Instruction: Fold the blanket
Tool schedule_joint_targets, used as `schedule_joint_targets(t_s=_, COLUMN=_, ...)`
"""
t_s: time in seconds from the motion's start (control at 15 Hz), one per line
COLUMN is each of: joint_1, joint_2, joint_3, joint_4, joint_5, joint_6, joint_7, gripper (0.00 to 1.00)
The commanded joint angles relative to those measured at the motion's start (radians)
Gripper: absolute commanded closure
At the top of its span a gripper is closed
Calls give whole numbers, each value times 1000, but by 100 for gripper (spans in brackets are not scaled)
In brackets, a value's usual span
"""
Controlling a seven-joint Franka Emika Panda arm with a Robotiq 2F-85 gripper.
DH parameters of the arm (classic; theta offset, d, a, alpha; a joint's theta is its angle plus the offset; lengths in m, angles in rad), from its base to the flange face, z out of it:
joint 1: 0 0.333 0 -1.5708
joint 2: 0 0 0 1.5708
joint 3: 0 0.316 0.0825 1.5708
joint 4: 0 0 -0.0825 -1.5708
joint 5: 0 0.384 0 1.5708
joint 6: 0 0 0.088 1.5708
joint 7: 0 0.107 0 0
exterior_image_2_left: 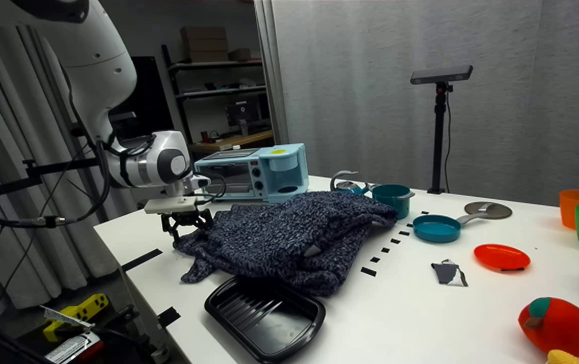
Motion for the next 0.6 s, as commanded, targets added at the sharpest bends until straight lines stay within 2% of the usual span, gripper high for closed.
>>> schedule_joint_targets(t_s=0.0, joint_1=7, joint_2=61, joint_3=14, joint_4=44, joint_5=25, joint_6=26, joint_7=-19, gripper=0)
schedule_joint_targets(t_s=0.2, joint_1=8, joint_2=86, joint_3=35, joint_4=53, joint_5=47, joint_6=21, joint_7=-13, gripper=0)
schedule_joint_targets(t_s=0.27, joint_1=10, joint_2=91, joint_3=38, joint_4=56, joint_5=51, joint_6=22, joint_7=-11, gripper=16)
schedule_joint_targets(t_s=0.33, joint_1=10, joint_2=94, joint_3=41, joint_4=59, joint_5=54, joint_6=21, joint_7=-11, gripper=28)
schedule_joint_targets(t_s=0.53, joint_1=17, joint_2=85, joint_3=27, joint_4=64, joint_5=50, joint_6=22, joint_7=-4, gripper=50)
